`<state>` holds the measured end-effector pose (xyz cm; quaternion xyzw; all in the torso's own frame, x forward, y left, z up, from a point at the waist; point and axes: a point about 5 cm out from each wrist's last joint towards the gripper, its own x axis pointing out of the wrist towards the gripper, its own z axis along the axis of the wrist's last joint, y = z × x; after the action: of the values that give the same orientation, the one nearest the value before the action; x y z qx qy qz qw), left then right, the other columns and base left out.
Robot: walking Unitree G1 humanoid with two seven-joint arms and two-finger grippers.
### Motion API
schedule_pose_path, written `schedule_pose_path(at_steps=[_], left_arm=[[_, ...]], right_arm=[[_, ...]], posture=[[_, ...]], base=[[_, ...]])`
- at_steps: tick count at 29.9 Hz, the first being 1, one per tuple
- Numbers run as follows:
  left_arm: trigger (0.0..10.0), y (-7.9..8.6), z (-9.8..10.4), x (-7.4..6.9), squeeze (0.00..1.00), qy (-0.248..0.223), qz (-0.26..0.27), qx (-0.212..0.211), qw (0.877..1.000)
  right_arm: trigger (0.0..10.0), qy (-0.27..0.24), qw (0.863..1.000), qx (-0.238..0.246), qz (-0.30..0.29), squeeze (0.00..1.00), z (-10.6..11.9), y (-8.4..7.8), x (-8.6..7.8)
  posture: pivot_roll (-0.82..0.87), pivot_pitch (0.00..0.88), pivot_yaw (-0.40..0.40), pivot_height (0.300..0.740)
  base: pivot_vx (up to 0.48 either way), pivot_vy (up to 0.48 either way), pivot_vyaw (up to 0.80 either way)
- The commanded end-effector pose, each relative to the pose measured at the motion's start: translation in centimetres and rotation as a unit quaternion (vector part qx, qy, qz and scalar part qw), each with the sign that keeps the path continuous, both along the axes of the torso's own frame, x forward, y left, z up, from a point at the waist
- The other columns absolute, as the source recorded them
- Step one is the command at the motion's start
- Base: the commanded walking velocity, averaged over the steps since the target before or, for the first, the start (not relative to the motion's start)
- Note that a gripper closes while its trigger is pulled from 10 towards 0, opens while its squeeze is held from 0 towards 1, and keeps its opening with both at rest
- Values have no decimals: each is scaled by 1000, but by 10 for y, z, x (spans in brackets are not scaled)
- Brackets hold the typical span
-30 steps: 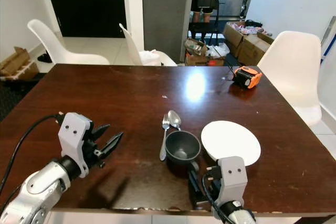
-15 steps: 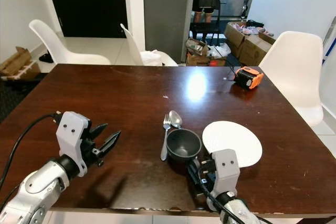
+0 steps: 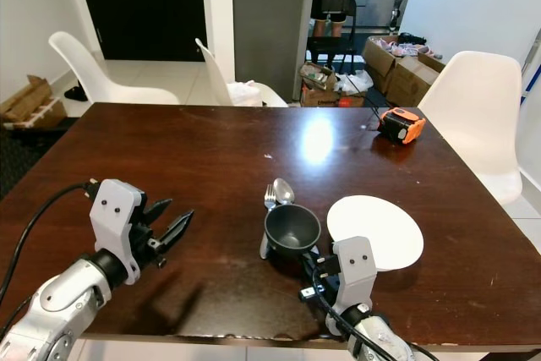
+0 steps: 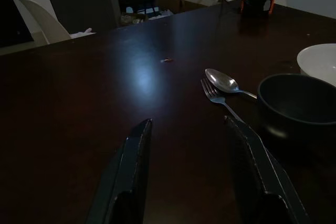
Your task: Setting the table
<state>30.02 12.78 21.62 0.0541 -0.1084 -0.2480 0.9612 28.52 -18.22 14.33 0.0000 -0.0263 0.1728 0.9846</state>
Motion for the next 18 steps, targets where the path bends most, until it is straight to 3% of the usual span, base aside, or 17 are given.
schedule_pose_path(at_steps=[1,9,10,15,18], left_arm=[[10000,0,0,-1,0,0,4,5,1000],[10000,1,-2,0,0,2,14,1,1000],[10000,2,-3,2,0,4,24,-2,1000],[10000,10,-7,8,0,11,79,-23,997],[10000,12,-9,9,0,14,92,-29,995]], right_arm=[[0,0,1000,12,5,0,-2,0,-2],[0,-33,999,29,0,0,14,8,0],[10000,-53,998,35,-7,0,24,11,2],[10000,-116,991,59,-18,0,59,26,3],[10000,-136,989,54,-15,0,69,32,0]], posture=[[21,126,120,740],[16,119,115,740],[12,117,112,740],[6,111,103,740],[0,108,95,740]], base=[[0,0,0],[0,0,0],[0,0,0],[0,0,0],[0,0,0]])
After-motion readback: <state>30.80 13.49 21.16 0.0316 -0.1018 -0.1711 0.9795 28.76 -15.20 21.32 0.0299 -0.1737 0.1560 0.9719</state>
